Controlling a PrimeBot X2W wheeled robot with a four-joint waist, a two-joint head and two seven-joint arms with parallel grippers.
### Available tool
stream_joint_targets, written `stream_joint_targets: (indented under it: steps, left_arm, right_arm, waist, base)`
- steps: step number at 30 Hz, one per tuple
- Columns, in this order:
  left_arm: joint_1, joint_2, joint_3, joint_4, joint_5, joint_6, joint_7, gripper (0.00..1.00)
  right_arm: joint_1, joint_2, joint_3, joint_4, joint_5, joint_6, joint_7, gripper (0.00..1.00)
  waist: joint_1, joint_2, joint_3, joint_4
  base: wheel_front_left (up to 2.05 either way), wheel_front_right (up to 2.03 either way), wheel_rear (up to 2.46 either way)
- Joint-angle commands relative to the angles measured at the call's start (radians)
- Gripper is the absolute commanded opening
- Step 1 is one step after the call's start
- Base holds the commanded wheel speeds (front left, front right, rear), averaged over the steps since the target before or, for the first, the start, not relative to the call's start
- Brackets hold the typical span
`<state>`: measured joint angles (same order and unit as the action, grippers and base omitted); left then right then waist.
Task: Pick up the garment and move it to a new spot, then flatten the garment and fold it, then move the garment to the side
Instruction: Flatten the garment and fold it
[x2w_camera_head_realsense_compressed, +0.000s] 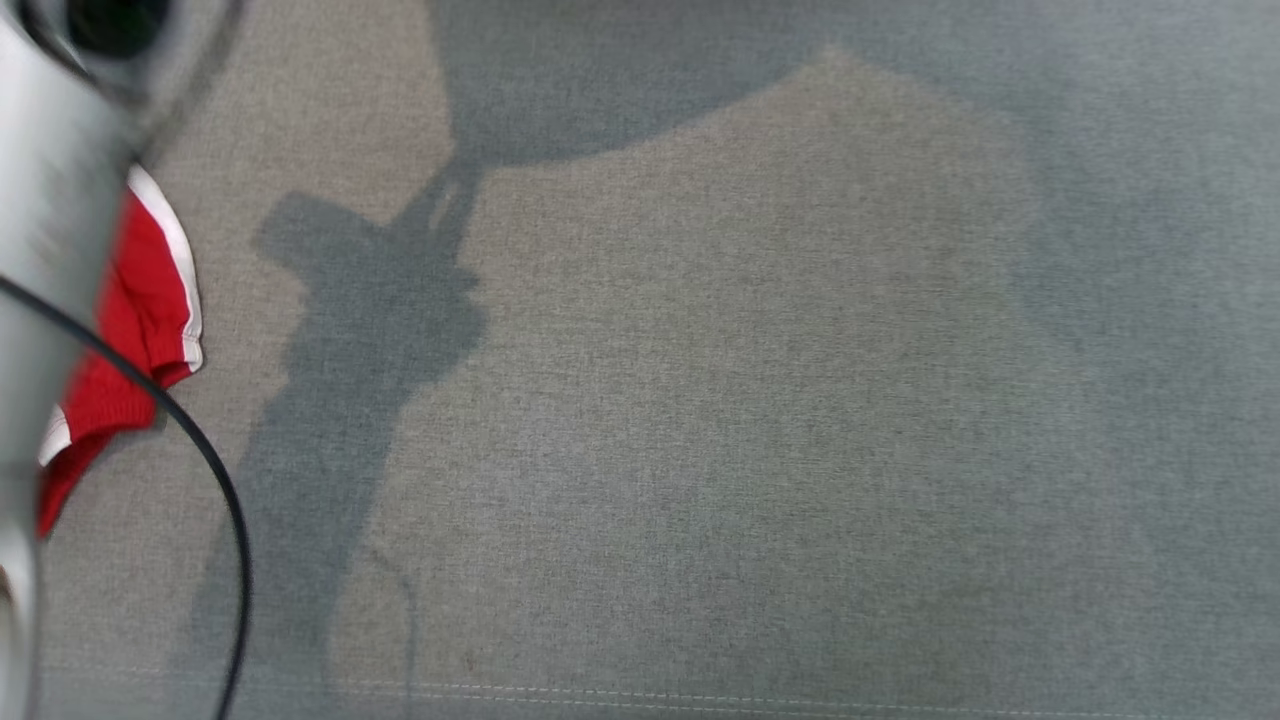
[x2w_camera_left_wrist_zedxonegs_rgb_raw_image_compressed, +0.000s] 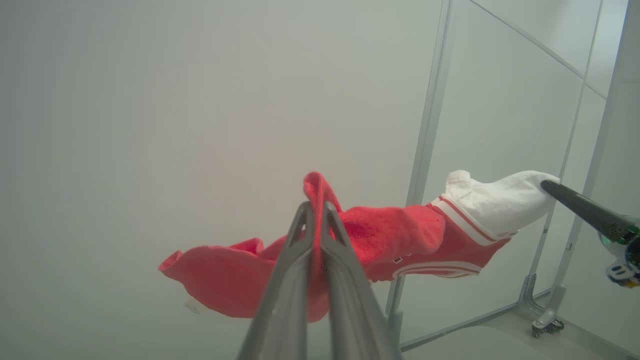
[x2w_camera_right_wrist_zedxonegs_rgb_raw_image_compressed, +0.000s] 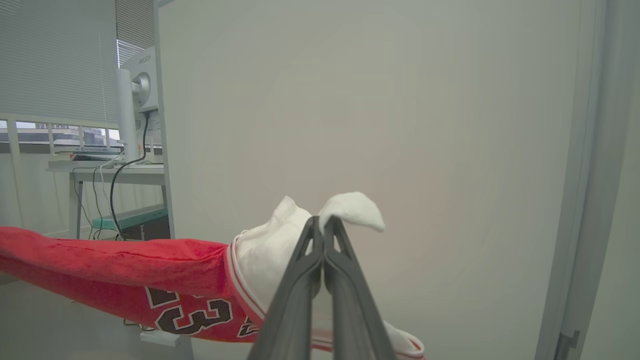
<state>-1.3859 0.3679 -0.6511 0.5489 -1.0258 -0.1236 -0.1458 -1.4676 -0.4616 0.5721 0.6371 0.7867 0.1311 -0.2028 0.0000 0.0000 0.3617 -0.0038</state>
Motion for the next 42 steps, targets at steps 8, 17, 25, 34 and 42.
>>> stream_joint_targets:
  steps: [8,17,25,34,42]
  left_arm:
    - [0.616,-0.035,0.122,-0.069,0.117,0.070,-0.115,0.00]
    - [0.939,-0.145,0.347,-0.192,0.363,0.056,-0.116,0.00]
    - [1.108,-0.160,0.405,-0.235,0.473,0.066,-0.116,0.00]
    - [1.239,-0.172,0.448,-0.256,0.463,0.102,-0.116,0.00]
    - [1.287,-0.167,0.459,-0.259,0.430,0.105,-0.095,0.00]
  right_arm:
    - [0.654,-0.077,0.062,-0.198,0.262,0.000,-0.054,0.00]
    - [1.022,-0.019,-0.143,-0.337,0.233,0.000,-0.059,0.00]
    - [1.282,0.061,-0.279,-0.433,0.106,0.000,-0.059,0.00]
    - [1.469,0.173,-0.310,-0.467,0.012,0.000,-0.056,0.00]
    - [1.524,0.215,-0.301,-0.451,-0.011,0.000,-0.049,0.00]
  waist:
    - [0.0000,0.0000,0.045,0.027]
    - [0.0000,0.0000,-0.004,0.021]
    - [0.0000,0.0000,-0.057,-0.014]
    - [0.0000,0.0000,-0.108,-0.045]
    - [0.0000,0.0000,-0.125,-0.044]
  base:
    - [0.00,0.00,0.00]
    - [0.00,0.00,0.00]
    - [0.00,0.00,0.00]
    - [0.00,0.00,0.00]
    - [0.00,0.00,0.00]
